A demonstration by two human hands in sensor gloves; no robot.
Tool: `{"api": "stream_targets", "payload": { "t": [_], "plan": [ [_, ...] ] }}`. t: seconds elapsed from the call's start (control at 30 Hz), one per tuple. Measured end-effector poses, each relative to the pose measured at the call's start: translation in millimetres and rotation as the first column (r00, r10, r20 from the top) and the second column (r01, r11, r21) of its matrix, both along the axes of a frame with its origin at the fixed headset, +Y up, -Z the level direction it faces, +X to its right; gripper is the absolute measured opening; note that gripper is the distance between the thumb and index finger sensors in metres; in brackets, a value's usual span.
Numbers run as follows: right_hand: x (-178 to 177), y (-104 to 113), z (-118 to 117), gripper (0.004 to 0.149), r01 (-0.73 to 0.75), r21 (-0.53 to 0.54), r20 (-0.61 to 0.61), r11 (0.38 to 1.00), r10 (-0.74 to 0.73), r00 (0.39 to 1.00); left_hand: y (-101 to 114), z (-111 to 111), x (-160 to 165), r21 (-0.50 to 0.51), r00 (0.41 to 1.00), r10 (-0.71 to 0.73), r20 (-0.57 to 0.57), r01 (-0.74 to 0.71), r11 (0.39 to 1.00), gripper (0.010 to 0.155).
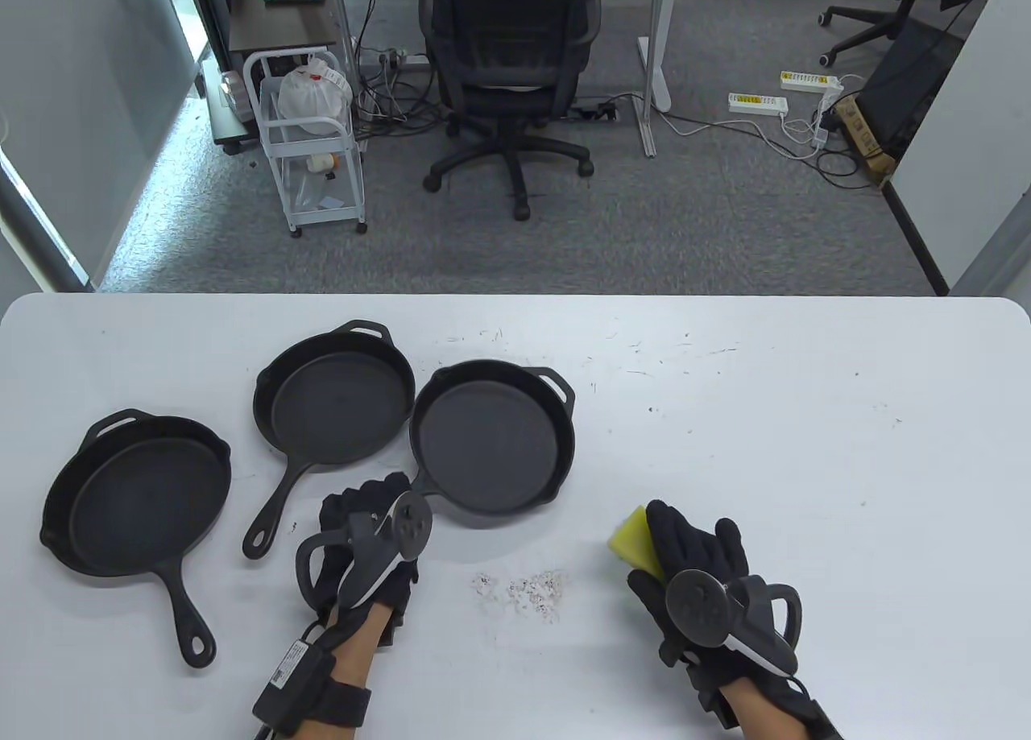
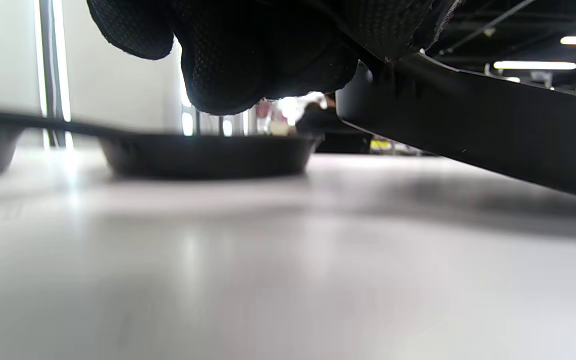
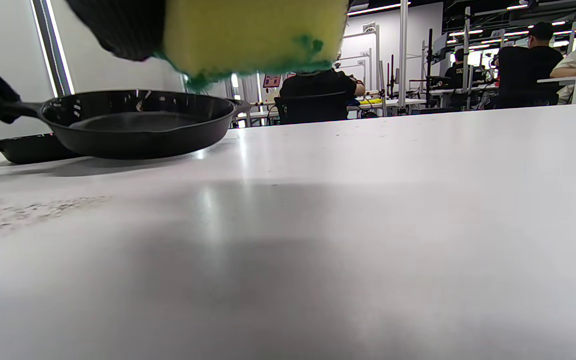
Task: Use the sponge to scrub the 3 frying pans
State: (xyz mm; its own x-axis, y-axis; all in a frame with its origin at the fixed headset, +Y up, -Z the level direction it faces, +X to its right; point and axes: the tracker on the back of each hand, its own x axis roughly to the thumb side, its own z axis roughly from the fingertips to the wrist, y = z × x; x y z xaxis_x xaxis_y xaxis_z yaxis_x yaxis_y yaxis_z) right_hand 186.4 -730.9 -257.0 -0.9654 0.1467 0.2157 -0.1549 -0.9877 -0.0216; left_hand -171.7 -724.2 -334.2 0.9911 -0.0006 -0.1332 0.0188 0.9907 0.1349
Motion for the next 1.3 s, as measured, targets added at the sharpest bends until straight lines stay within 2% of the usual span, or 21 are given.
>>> {"api": "stream_targets", "payload": {
  "t": [0.13,0.33,0.47,0.67,0.77,0.87,1.0,1.07,1.2,1.3],
  "plan": [
    [3.8,1.6,0.3,0.082,0.012,0.004,0.009,1.0,-0.012,1.0,29.6,-13.9,1.4,0.03,0.998,0.054,-0.015,-0.054,0.998,0.059],
    [7.3,6.4,2.7,0.082,0.03,0.031,0.015,0.999,-0.03,0.999,41.1,-4.5,9.6,0.078,1.0,0.027,0.015,-0.028,0.997,0.058],
    [6.0,10.6,7.0,0.082,0.037,0.054,-0.001,0.998,-0.037,0.999,42.9,15.6,19.4,0.117,0.999,0.024,0.047,-0.029,0.993,0.058],
    [3.2,24.5,23.2,0.081,0.047,0.106,-0.068,0.993,-0.04,0.997,40.7,57.8,44.8,0.166,0.99,0.024,0.142,-0.048,0.985,0.058],
    [1.0,27.9,31.0,0.081,0.029,0.148,-0.082,0.989,-0.017,0.996,30.9,63.3,51.5,0.191,0.988,0.009,0.155,-0.039,0.981,0.058],
    [0.4,27.8,31.9,0.081,0.031,0.151,-0.083,0.988,-0.019,0.996,22.2,62.4,51.9,0.175,0.986,0.013,0.164,-0.042,0.984,0.058],
    [-3.7,30.7,24.0,0.079,0.071,0.152,-0.08,0.986,-0.06,0.995,14.2,63.7,53.0,0.166,0.984,-0.01,0.177,-0.02,0.986,0.058],
    [-14.4,37.1,19.8,0.078,0.037,0.16,-0.09,0.986,-0.023,0.996,13.5,64.7,53.9,0.167,0.983,-0.017,0.181,-0.014,0.986,0.058],
    [-49.3,49.1,3.4,0.075,-0.141,0.175,-0.135,0.974,0.166,0.977,13.3,66.0,55.8,0.163,0.981,0.019,0.196,-0.052,0.985,0.057],
    [-76.2,46.6,-16.4,0.073,-0.246,0.081,-0.186,0.966,0.257,0.949,14.0,69.1,57.0,0.174,0.977,0.022,0.211,-0.06,0.983,0.057]
  ]
}}
